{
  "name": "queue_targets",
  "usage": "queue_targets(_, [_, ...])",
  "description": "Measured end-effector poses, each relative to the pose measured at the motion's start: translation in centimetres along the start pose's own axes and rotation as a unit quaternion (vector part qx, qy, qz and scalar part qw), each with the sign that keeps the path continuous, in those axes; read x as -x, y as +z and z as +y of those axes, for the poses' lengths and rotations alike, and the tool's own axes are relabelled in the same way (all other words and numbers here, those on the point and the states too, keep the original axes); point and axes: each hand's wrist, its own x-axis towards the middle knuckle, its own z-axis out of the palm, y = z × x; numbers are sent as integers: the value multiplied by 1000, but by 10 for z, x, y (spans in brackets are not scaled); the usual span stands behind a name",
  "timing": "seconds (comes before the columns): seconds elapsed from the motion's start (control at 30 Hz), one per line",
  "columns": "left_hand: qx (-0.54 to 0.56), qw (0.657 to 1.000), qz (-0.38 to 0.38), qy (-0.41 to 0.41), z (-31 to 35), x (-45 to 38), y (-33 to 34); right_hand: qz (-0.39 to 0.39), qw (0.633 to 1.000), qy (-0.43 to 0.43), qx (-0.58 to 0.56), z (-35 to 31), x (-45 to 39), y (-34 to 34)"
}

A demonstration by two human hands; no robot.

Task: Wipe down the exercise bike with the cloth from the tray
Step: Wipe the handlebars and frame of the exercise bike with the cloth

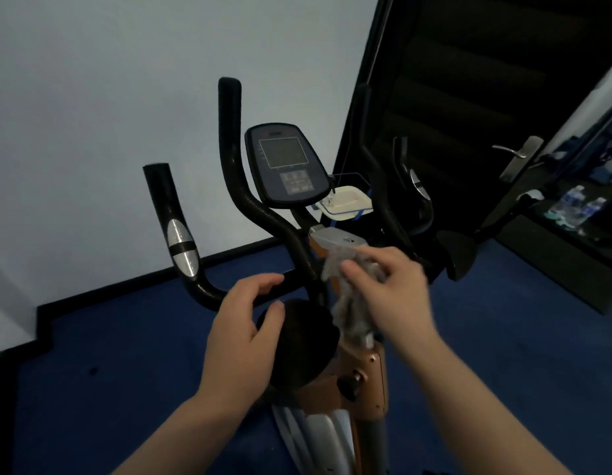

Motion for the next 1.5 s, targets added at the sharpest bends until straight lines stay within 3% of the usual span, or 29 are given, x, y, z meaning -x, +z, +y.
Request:
queue_targets(0.1, [-95, 994, 22, 51, 13, -20, 9, -48, 996, -61, 31, 20, 3, 35])
queue_targets(0.27, [-248, 969, -5, 4, 10, -35, 14, -25, 995, -98, -20, 62, 29, 29])
queue_targets(0.43, [-321, 946, -33, -32, 3, -37, 18, -43, 981, -188, 22, 43, -19, 48])
queue_targets(0.57, [-320, 947, -9, -37, 3, -36, 18, -33, 982, -184, 12, 31, -47, 61])
queue_targets(0.77, [-288, 957, 19, -33, 3, -35, 19, -36, 980, -195, -6, 59, -16, 40])
queue_targets(0.97, [-287, 956, 36, -42, 1, -38, 20, -8, 979, -204, -9, 24, -67, 77])
queue_targets(1.23, [-287, 957, 37, -33, 2, -37, 20, -95, 982, -161, -42, 50, -28, 46])
queue_targets(1.5, [-296, 954, 37, -32, 3, -37, 19, -16, 978, -203, -34, 31, -61, 67])
